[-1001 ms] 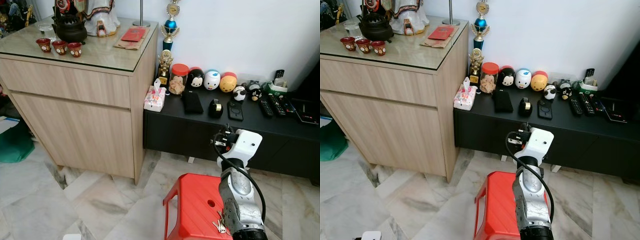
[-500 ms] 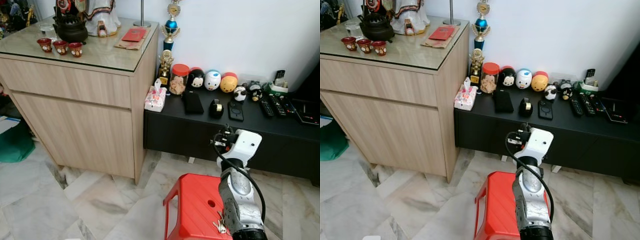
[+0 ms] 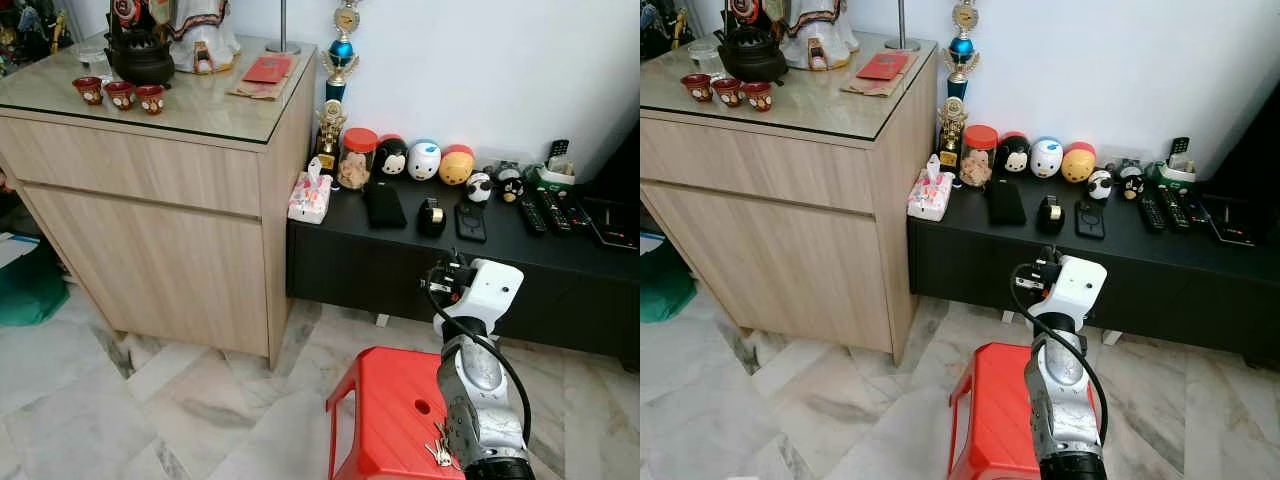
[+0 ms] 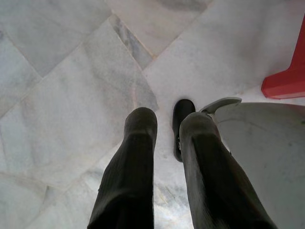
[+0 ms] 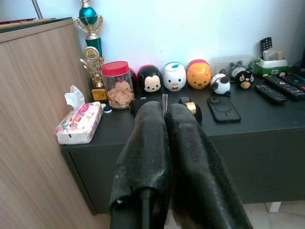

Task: Hang keys on a hook

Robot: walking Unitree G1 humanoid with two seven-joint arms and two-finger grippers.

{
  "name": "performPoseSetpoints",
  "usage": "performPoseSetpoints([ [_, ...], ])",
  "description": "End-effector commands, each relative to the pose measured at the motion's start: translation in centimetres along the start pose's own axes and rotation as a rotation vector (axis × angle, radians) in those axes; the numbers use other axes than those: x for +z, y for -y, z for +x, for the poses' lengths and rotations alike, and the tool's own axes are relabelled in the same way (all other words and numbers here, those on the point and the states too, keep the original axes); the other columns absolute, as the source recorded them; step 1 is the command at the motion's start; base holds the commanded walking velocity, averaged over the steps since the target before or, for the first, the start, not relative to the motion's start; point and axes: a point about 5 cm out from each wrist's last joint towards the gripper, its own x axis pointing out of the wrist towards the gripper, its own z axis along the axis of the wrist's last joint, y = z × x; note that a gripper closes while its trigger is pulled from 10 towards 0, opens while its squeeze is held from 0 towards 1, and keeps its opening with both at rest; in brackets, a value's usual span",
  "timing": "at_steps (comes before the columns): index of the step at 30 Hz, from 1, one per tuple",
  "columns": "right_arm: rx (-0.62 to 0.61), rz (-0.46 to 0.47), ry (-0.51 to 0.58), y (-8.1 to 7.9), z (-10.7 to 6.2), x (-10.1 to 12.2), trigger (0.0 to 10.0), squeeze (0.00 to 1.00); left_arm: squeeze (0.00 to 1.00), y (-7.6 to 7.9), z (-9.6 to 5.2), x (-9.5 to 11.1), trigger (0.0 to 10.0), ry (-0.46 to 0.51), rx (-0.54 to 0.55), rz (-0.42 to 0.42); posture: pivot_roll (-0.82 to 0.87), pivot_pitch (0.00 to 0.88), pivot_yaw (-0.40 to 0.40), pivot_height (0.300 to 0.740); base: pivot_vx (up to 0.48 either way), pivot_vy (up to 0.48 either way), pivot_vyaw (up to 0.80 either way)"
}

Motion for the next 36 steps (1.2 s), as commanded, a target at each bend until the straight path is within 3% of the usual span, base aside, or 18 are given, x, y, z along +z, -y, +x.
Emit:
performPoseSetpoints([
  [1,-0.006,0.006,-0.007,0.06,0.11,-0.07,10.0,0.00,0.00,-0.23,-0.17,-0.66,10.0,-0.031,0.002,-0.007,0.09,0.000,-0.109,0.740,0.000,0.000,0.00],
  [12,-0.002,0.009,-0.009,-0.08,0.16,-0.09,10.0,0.00,0.00,-0.47,-0.28,-0.93,10.0,-0.041,0.004,-0.011,0.09,0.000,-0.110,0.740,0.000,0.000,0.00],
  [36,0.002,0.017,-0.013,-0.41,0.25,-0.18,10.0,0.00,0.00,-0.84,-0.29,-0.83,10.0,-0.040,0.004,-0.011,0.10,0.000,-0.106,0.740,-0.260,0.000,0.00],
])
